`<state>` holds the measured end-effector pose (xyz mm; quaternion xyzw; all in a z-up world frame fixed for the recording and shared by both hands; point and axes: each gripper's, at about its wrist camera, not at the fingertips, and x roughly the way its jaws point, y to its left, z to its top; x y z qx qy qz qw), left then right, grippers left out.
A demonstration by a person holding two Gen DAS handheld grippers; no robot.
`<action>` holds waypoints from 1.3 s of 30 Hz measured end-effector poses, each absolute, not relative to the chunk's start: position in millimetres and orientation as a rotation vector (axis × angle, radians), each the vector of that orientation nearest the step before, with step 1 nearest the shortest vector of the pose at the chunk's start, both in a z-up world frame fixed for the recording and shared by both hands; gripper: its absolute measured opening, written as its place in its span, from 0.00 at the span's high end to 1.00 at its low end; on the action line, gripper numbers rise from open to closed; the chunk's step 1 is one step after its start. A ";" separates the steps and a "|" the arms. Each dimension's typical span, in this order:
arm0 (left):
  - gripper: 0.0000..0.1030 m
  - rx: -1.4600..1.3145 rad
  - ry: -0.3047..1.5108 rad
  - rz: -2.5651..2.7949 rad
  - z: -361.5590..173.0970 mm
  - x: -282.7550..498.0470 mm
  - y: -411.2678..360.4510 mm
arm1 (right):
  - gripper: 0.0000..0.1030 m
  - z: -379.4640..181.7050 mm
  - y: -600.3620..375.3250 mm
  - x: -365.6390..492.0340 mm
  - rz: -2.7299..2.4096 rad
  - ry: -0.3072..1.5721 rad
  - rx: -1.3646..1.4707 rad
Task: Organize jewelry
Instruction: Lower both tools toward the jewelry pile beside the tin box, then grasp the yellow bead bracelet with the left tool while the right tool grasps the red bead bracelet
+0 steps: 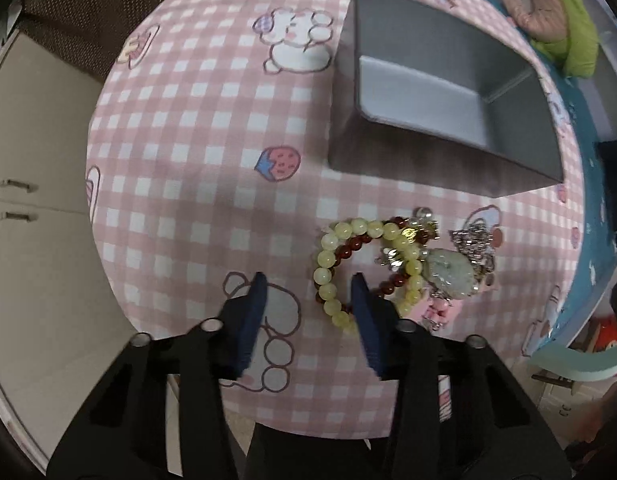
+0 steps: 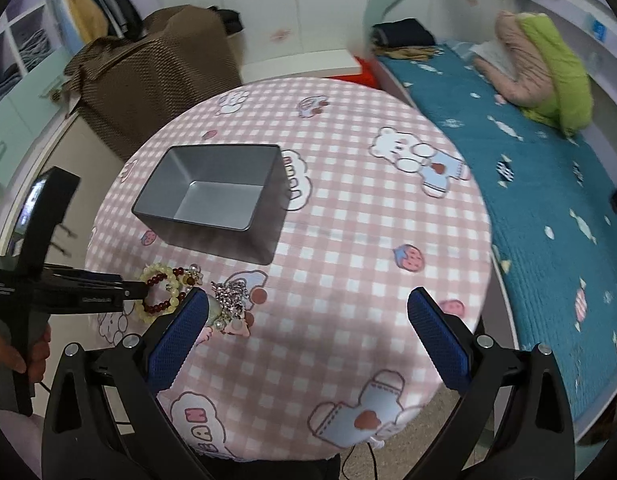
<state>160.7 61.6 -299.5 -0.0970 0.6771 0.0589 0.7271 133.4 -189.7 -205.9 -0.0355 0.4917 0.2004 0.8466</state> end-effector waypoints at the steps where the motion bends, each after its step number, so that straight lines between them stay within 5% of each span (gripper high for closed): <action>1: 0.77 -0.224 1.509 0.137 -304.1 160.6 62.4 | 0.07 -208.5 -187.7 136.8 0.438 1.041 -0.080; 5: 0.91 -0.252 1.514 0.153 -304.4 159.7 65.1 | 0.07 -213.6 -185.4 143.2 0.482 1.053 -0.086; 19: 0.91 -0.339 1.386 0.175 -236.8 136.1 85.6 | 0.08 -207.1 -153.8 143.7 0.662 1.020 -0.110; 26: 0.91 -0.350 1.374 0.173 -232.5 122.9 102.6 | 0.20 -208.5 -113.6 133.5 0.758 1.037 -0.128; 30: 0.91 -0.371 1.395 0.145 -242.7 113.5 125.2 | 0.36 -212.0 -88.7 127.7 0.800 1.051 -0.107; 39: 0.91 -0.315 1.404 0.011 -250.8 107.3 151.5 | 0.57 -247.0 -18.6 104.4 0.758 1.138 -0.210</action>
